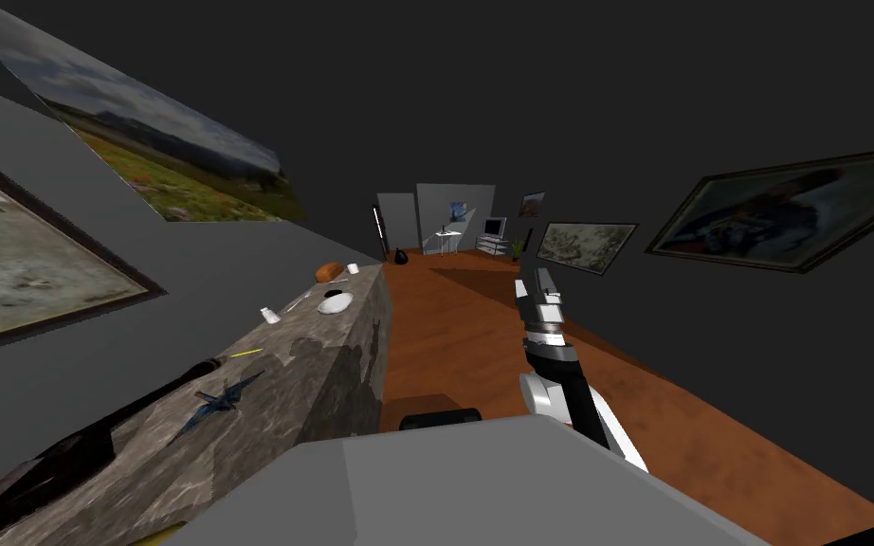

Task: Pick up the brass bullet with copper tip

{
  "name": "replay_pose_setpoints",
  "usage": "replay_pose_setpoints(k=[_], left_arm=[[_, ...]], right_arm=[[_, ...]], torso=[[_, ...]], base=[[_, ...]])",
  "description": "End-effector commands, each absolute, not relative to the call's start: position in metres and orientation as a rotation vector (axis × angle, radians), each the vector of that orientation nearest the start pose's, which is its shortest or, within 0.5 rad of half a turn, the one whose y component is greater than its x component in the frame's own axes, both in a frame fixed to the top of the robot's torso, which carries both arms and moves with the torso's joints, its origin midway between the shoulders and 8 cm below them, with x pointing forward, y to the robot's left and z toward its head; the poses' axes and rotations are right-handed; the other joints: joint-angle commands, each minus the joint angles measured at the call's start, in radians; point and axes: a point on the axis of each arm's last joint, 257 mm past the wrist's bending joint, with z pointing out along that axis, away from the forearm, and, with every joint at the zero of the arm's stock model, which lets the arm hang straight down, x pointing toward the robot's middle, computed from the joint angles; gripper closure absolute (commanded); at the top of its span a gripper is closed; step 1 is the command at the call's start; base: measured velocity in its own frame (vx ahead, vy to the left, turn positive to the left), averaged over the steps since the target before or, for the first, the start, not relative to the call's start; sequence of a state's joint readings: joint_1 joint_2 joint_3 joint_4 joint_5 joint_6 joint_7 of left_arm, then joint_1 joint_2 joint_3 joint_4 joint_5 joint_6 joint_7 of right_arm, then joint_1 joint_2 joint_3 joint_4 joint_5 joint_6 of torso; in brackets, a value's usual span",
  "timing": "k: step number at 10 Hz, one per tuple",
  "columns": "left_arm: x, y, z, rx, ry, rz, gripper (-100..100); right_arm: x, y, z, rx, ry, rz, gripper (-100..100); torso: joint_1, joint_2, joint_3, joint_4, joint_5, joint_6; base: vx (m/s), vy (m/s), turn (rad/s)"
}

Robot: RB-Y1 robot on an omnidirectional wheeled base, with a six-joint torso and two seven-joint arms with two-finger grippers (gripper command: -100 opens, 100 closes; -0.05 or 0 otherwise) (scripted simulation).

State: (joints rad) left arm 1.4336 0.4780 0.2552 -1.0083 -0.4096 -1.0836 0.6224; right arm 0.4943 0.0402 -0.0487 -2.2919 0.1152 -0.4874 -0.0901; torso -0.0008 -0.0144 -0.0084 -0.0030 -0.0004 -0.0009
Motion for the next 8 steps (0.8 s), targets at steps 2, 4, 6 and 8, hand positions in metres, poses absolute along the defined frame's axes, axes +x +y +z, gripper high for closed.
replay_pose_setpoints(k=[2,4,6,8], left_arm=[[-0.311,0.447,-0.344,-2.040,1.808,-0.352,-100],[-0.330,0.443,-0.337,-2.098,1.791,-0.323,-100],[-0.365,0.434,-0.326,-2.211,1.743,-0.262,-100],[-0.387,0.425,-0.320,-2.297,1.690,-0.229,-100]], right_arm=[[0.343,-0.285,0.029,0.642,0.620,1.264,0],[0.343,-0.286,0.029,0.642,0.620,1.264,0],[0.343,-0.285,0.029,0.642,0.620,1.264,0],[0.343,-0.286,0.029,0.642,0.620,1.264,0]], torso=[[0.001,-0.002,-0.001,0.000,0.000,0.000],[0.004,-0.007,-0.004,-0.002,0.001,0.001],[0.002,-0.002,-0.001,0.000,0.001,0.000],[0.004,-0.007,-0.004,-0.001,0.001,0.001]], base=[[0.279,0.056,-0.199],[0.284,0.072,-0.178],[0.257,0.084,-0.183],[0.314,0.090,-0.205]])
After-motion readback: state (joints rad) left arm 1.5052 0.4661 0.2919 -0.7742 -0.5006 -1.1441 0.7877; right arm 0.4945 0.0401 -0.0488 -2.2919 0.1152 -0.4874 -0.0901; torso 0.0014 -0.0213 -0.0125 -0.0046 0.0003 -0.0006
